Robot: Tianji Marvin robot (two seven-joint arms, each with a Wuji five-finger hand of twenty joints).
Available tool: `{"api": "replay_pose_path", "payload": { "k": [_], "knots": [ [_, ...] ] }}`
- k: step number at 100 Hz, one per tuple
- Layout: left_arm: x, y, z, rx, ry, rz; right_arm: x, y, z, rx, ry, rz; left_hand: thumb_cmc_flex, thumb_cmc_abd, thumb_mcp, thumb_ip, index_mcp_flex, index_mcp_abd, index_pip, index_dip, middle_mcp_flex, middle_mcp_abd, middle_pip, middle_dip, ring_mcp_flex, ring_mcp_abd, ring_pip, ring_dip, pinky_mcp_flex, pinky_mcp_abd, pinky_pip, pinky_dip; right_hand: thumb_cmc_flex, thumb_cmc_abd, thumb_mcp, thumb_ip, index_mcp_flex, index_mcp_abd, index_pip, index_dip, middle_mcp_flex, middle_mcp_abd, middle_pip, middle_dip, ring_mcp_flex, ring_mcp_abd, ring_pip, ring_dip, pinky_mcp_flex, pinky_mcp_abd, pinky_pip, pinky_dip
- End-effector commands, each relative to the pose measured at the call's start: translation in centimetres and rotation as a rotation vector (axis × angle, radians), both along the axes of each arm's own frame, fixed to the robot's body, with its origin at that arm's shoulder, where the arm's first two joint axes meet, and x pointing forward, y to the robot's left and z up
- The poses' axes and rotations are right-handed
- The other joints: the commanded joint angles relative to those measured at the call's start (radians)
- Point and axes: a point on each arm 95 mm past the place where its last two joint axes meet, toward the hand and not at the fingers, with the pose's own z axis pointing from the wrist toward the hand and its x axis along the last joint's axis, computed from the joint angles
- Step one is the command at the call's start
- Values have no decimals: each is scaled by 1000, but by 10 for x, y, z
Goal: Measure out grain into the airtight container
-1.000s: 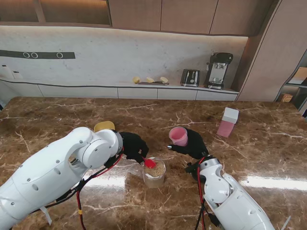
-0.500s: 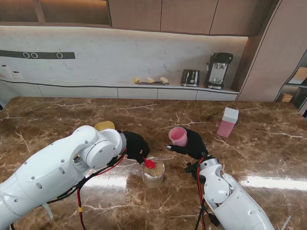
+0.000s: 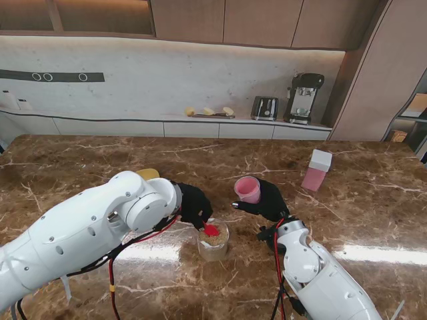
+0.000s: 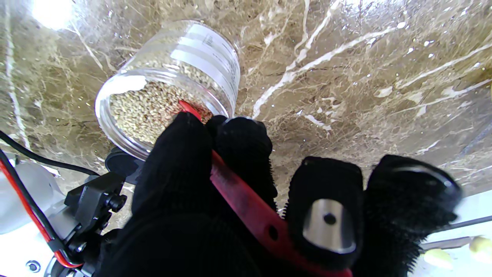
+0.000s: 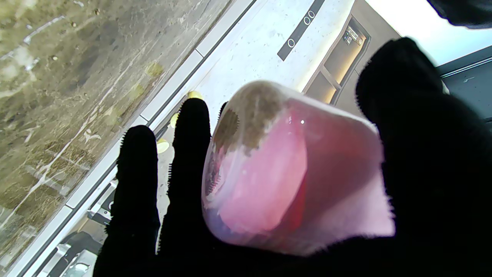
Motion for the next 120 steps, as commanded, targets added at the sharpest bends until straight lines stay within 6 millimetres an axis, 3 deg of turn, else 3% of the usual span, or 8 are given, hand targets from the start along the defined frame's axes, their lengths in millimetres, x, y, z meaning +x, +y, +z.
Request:
{"api": "replay_pose_path", "payload": {
  "k": [1, 120],
  "knots": [
    [1, 2, -3, 10, 11, 8, -3, 2, -4, 4, 15, 8, 36, 14, 76, 31, 9, -24, 32, -4, 61, -44, 37, -7, 52, -37, 126, -7, 41, 0, 94, -10, 75, 201, 190, -24, 90, -141, 62, 10, -1, -14, -1, 5, 13, -8, 6, 4, -10, 2, -15, 2],
    [0, -2, -18, -8, 85, 65, -3, 3, -4, 5, 19, 9, 25, 5, 101, 27, 10, -4, 35, -17, 62, -42, 39, -8, 52, -37, 126, -7, 41, 0, 96, -13, 74, 202, 192, -24, 87, -140, 61, 11, -3, -13, -1, 5, 11, -7, 6, 4, -11, 1, -16, 2]
  ]
}}
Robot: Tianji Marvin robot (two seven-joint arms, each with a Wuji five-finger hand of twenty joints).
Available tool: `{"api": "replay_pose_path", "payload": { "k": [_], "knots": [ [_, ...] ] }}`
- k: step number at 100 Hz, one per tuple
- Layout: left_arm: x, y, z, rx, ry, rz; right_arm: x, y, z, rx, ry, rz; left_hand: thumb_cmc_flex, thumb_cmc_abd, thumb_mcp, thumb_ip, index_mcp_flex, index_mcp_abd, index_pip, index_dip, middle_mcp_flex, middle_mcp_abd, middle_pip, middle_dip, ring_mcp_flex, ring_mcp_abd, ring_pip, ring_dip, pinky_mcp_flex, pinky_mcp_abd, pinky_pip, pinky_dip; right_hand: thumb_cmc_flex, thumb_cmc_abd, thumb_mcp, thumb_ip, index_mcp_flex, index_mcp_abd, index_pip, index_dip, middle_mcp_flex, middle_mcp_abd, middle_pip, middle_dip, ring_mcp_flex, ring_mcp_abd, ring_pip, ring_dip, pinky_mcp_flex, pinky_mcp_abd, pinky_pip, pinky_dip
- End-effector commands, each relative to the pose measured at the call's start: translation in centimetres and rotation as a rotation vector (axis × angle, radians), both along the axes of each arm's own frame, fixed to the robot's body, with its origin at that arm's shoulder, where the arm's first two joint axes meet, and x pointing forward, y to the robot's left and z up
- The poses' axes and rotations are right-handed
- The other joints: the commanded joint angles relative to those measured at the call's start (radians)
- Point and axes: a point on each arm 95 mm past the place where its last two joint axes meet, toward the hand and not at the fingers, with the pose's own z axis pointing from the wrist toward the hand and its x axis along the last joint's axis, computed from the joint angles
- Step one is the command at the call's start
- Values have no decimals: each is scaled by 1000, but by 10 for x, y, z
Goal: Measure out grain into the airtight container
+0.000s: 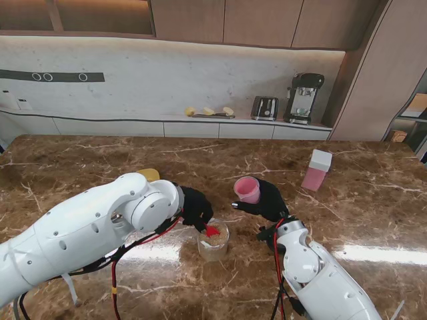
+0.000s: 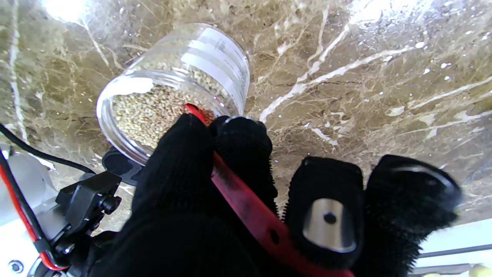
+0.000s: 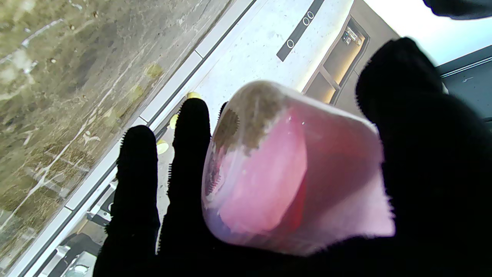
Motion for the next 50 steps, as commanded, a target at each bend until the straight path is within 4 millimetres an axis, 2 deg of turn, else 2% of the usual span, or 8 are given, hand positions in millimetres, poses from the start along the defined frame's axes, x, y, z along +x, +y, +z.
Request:
{"api": "replay_pose_path", "payload": {
  "k": [1, 50],
  "knots": [
    [-2, 1, -9, 10, 29, 13, -3, 2, -4, 3, 17, 6, 34, 5, 59, 27, 0, -57, -20, -4, 62, -42, 39, -7, 52, -37, 126, 2, 41, 3, 95, -13, 73, 202, 191, -24, 87, -140, 61, 11, -3, -13, -1, 5, 11, -7, 6, 4, -11, 2, -17, 2],
    [-2, 3, -20, -40, 117, 94, -3, 2, -4, 5, 15, 4, 30, 5, 67, 25, -3, -60, -17, -5, 59, -40, 39, -7, 52, -37, 126, 2, 29, 3, 96, -10, 75, 203, 192, -24, 84, -141, 60, 11, -4, -14, -1, 5, 11, -7, 7, 4, -12, 0, -17, 2]
  ]
}}
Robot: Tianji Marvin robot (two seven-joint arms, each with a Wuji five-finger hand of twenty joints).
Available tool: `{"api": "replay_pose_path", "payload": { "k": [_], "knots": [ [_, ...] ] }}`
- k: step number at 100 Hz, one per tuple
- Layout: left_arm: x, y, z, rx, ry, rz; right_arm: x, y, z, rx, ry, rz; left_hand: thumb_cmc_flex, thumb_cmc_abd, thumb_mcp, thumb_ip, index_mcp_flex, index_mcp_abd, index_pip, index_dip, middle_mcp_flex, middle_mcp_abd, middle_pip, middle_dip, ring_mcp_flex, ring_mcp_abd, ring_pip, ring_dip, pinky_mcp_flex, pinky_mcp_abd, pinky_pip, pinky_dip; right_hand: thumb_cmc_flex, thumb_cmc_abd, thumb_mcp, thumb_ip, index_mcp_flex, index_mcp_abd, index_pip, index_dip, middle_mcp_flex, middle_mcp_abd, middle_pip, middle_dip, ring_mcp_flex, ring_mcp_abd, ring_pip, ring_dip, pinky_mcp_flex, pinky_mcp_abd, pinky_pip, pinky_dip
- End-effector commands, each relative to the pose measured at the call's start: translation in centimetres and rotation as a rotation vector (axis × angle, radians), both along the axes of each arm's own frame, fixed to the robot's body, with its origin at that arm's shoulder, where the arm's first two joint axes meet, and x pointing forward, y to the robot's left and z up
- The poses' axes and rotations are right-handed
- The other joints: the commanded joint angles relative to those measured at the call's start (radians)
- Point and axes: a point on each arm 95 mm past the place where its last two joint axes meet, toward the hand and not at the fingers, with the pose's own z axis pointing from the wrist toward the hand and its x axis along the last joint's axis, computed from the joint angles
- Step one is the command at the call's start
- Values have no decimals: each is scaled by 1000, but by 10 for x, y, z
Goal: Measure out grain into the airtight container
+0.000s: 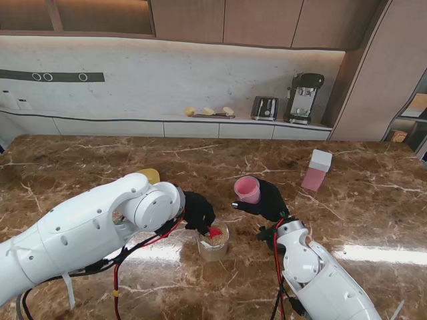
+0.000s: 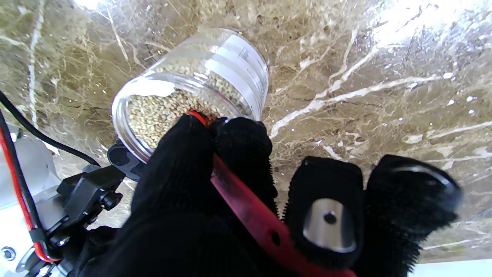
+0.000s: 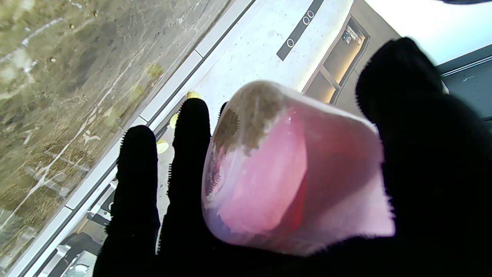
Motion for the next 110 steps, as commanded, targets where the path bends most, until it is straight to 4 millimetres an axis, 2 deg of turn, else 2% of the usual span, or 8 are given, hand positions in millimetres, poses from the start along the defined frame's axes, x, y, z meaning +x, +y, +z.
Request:
{"api": "replay_pose_path", "payload": {
  "k": [1, 55, 85, 110],
  "knots": [
    [-2, 5, -12, 7, 35, 26, -3, 2, -4, 3, 16, 7, 38, 4, 52, 25, 7, -54, -21, -23, 59, -39, 39, -6, 52, -37, 126, 2, 28, 3, 96, -10, 75, 203, 192, -24, 85, -141, 60, 11, -5, -14, -2, 5, 11, -7, 7, 4, -12, 0, -18, 2],
    [-1, 11, -23, -65, 123, 138, -3, 4, -5, 0, 21, 10, 35, 3, 58, 24, 7, -56, -20, -20, 57, -36, 40, -5, 52, -37, 126, 2, 24, 7, 99, -5, 76, 203, 191, -24, 84, -141, 60, 11, -12, -14, -3, 4, 9, -8, 6, 4, -14, -1, -19, 2],
    [1, 15, -22, -109, 150, 185, -3, 4, -6, -3, 25, 11, 32, 15, 53, 23, -3, -93, -18, 10, 42, -35, 40, 0, 52, -32, 123, 2, 7, 11, 96, 0, 75, 203, 190, -24, 85, -141, 60, 12, -11, -13, -2, 4, 9, -8, 7, 4, -15, 0, -20, 2],
    [2, 18, -21, -129, 167, 200, -3, 4, -6, -4, 26, 10, 37, 17, 48, 25, -3, -104, -27, 33, 34, -32, 40, 4, 51, -25, 117, 4, -11, 18, 94, 8, 74, 203, 191, -24, 86, -142, 60, 12, -10, -13, -2, 4, 10, -8, 7, 4, -15, 0, -20, 2]
  ]
}}
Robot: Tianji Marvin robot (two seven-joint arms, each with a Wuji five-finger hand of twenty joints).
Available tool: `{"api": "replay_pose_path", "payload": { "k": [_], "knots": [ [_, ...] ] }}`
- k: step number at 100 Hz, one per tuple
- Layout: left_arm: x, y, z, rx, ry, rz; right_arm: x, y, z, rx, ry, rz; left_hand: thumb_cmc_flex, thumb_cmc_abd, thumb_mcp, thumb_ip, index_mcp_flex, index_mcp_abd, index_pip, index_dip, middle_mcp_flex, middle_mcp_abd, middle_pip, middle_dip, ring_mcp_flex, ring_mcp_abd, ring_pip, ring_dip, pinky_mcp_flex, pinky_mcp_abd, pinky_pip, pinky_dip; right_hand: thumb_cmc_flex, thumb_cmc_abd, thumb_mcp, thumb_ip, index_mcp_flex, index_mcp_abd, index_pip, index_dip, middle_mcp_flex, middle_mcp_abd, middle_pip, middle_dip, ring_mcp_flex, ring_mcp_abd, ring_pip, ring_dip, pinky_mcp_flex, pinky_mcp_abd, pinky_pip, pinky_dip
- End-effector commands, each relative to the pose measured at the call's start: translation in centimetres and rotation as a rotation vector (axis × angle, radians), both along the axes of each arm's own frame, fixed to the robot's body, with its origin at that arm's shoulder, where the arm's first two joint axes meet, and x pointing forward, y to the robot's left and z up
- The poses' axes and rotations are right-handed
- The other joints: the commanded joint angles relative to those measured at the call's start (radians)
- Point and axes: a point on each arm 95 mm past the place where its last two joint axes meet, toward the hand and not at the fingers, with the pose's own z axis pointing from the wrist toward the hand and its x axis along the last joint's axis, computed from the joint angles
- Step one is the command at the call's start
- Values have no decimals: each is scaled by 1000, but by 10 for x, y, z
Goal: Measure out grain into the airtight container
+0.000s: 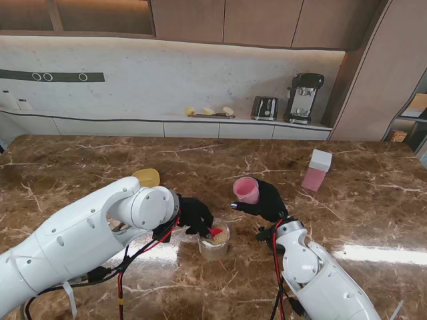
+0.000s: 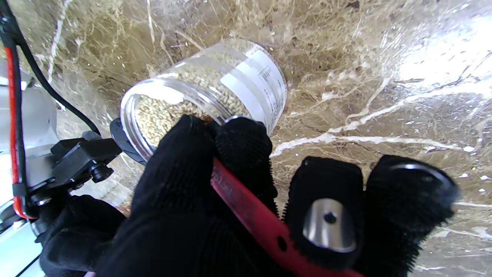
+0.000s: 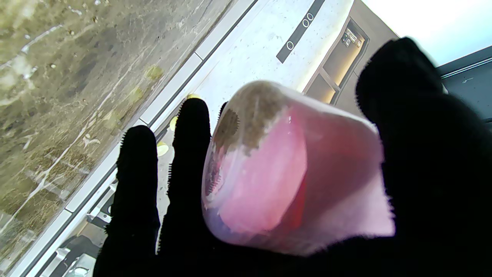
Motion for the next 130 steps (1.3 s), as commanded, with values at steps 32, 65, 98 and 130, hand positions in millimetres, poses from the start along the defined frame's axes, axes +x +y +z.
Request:
{"api": "replay_pose_path", "payload": {
  "k": [32, 65, 98, 130],
  "knots": [
    [1, 7, 0, -19, 23, 27, -2, 3, -5, -3, 23, 7, 39, 20, 39, 25, 0, -79, -3, 35, 32, -32, 40, 7, 51, -23, 115, 6, 9, 21, 93, 14, 74, 203, 191, -24, 85, -141, 60, 11, -10, -14, -2, 4, 9, -8, 7, 4, -14, -1, -21, 2],
    [1, 11, -2, -62, 86, 70, -2, 3, -5, -4, 24, 8, 41, 20, 34, 26, 2, -79, -9, 42, 31, -33, 39, 9, 51, -21, 113, 8, 1, 20, 91, 19, 75, 203, 190, -24, 87, -140, 61, 11, -10, -13, -2, 4, 9, -8, 7, 4, -14, -1, -21, 2],
    [1, 19, -4, -87, 103, 108, -2, 3, -6, -6, 27, 11, 42, 22, 30, 27, 2, -82, -12, 46, 28, -33, 40, 11, 51, -19, 111, 10, 1, 21, 92, 23, 74, 203, 190, -24, 87, -141, 61, 11, -10, -13, -2, 4, 9, -8, 7, 3, -14, -1, -21, 3],
    [0, 29, -4, -156, 118, 163, -2, 4, -7, -8, 30, 12, 45, 24, 26, 27, 0, -80, -15, 48, 27, -28, 41, 14, 51, -9, 108, 12, -4, 23, 91, 27, 75, 203, 191, -24, 87, -141, 61, 11, -11, -13, -2, 4, 9, -9, 6, 3, -13, 0, -21, 3]
  ]
}}
